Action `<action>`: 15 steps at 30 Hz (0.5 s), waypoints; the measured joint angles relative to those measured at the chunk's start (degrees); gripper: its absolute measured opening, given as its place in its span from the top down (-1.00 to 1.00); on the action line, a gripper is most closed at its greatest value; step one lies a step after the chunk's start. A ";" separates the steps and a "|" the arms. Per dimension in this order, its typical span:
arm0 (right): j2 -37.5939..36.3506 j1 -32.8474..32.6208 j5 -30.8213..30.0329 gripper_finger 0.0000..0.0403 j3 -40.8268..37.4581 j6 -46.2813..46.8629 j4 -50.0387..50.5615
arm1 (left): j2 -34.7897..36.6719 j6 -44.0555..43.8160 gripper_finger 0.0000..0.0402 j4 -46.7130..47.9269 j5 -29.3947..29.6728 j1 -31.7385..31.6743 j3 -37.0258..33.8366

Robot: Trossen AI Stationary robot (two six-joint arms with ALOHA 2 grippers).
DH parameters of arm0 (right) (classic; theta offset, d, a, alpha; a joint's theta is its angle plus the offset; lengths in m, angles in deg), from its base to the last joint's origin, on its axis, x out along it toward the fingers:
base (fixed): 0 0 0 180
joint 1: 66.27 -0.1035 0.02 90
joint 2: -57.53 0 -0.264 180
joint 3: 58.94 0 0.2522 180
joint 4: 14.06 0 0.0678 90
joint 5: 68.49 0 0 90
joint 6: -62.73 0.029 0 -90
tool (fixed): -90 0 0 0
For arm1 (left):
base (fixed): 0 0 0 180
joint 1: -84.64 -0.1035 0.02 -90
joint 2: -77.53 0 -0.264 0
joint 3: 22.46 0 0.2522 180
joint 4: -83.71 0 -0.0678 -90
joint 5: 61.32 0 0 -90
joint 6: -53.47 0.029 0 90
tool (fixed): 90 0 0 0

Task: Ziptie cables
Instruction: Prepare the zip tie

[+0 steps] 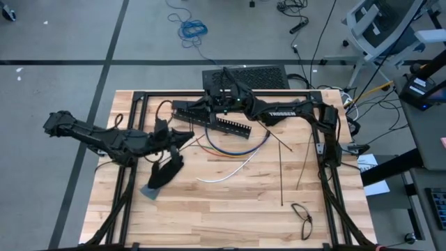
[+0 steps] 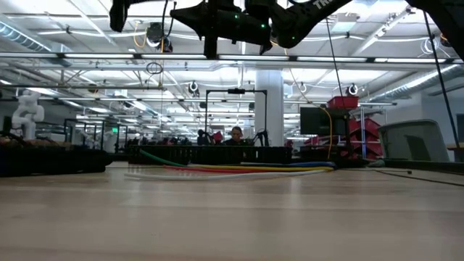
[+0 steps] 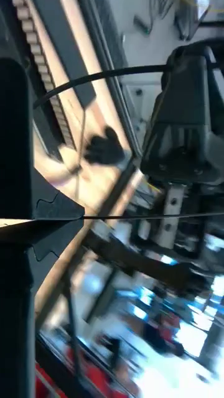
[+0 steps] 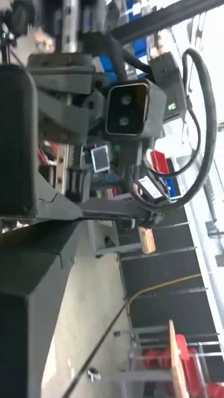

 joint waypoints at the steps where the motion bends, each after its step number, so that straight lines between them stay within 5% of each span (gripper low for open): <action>1: -0.06 0.17 -0.06 1.00 0.02 -0.68 0.39 | 0.86 -0.14 1.00 -2.66 0.00 0.03 -0.96; 15: -2.40 1.30 -3.01 1.00 0.06 -19.69 7.68 | 9.28 -12.24 1.00 -9.07 -1.53 -0.21 -5.89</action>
